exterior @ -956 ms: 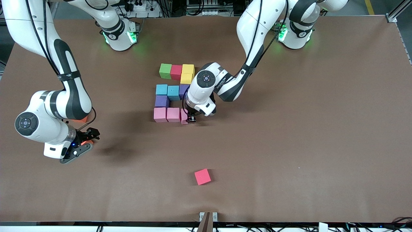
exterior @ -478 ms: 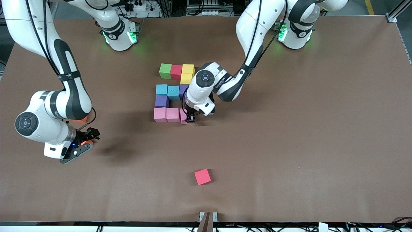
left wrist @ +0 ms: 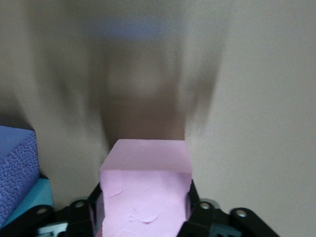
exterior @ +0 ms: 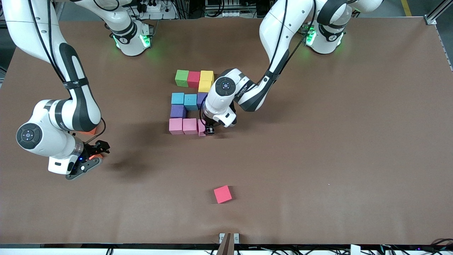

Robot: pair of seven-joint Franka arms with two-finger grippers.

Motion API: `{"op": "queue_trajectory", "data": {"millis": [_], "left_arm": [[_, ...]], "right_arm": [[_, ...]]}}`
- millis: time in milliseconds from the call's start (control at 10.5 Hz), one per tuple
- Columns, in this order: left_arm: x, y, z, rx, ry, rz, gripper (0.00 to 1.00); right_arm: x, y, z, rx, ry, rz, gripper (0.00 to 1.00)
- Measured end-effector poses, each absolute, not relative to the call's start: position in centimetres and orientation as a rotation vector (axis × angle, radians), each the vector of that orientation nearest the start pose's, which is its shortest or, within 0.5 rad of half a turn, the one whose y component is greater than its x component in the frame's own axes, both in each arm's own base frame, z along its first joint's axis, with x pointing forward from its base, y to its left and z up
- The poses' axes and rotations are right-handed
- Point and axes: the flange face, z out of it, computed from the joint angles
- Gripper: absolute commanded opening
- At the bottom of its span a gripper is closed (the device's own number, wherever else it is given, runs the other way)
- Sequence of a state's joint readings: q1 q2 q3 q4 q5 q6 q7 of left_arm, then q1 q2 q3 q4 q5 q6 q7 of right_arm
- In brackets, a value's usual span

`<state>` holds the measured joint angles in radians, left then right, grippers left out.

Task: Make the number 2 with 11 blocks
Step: 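Lower the pink cube beside the bottom pink cubes and press it in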

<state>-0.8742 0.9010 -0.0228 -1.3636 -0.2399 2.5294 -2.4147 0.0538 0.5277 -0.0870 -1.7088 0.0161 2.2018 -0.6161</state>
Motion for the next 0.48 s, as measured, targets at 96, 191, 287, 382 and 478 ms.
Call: {"op": "queue_trajectory", "data": {"millis": [96, 191, 287, 382, 478], "left_arm": [[47.9, -59.0, 20.1, 1.902, 2.166, -0.284, 0.90], [47.8, -59.0, 19.7, 1.914, 2.163, -0.271, 1.00], [47.7, -59.0, 19.2, 1.921, 2.165, -0.268, 1.00], [47.6, -58.9, 19.0, 1.923, 2.168, -0.267, 1.00], [47.6, -58.9, 18.9, 1.924, 2.168, -0.267, 1.00]], "right_arm": [[66.7, -1.6, 28.3, -3.026, -0.910, 0.065, 1.00], [66.7, -1.6, 28.3, -3.026, -0.910, 0.065, 1.00], [66.7, -1.6, 28.3, -3.026, -0.910, 0.064, 1.00], [66.7, -1.6, 28.3, -3.026, -0.910, 0.064, 1.00], [66.7, -1.6, 28.3, -3.026, -0.910, 0.064, 1.00]]}}
